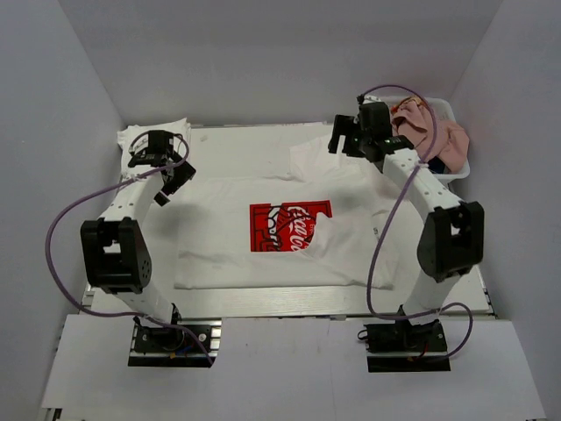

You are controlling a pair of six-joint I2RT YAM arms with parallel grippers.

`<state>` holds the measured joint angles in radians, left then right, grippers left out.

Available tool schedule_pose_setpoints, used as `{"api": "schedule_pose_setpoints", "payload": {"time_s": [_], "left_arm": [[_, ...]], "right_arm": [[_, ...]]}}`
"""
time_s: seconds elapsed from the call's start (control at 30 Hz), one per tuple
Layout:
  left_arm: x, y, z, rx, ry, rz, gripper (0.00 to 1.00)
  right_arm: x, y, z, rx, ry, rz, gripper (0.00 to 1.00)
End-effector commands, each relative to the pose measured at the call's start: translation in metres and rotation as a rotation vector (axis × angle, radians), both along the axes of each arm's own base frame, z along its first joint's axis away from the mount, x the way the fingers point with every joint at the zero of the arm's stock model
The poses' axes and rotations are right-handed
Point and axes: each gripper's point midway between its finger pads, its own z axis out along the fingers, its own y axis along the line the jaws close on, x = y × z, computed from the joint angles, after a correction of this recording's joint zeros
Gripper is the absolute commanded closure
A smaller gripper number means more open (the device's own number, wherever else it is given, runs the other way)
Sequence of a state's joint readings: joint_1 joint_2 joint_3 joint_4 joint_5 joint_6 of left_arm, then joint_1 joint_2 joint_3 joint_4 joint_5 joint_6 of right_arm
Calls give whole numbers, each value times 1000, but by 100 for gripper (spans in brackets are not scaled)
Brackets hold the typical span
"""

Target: Fold and stack the t-shirts

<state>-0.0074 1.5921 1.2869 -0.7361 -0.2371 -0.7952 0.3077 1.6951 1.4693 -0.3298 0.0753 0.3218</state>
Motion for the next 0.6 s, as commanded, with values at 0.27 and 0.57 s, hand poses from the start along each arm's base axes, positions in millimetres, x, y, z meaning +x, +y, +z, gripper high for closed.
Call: {"api": "schedule_pose_setpoints", "payload": {"time_s": [0.27, 0.57], "left_arm": [[89, 15, -28, 146, 10, -47, 2], [114, 17, -61, 160, 27, -50, 15]], "right_arm": [[136, 12, -31, -146, -110, 58, 10], [170, 17, -67, -106, -132, 108, 10]]}}
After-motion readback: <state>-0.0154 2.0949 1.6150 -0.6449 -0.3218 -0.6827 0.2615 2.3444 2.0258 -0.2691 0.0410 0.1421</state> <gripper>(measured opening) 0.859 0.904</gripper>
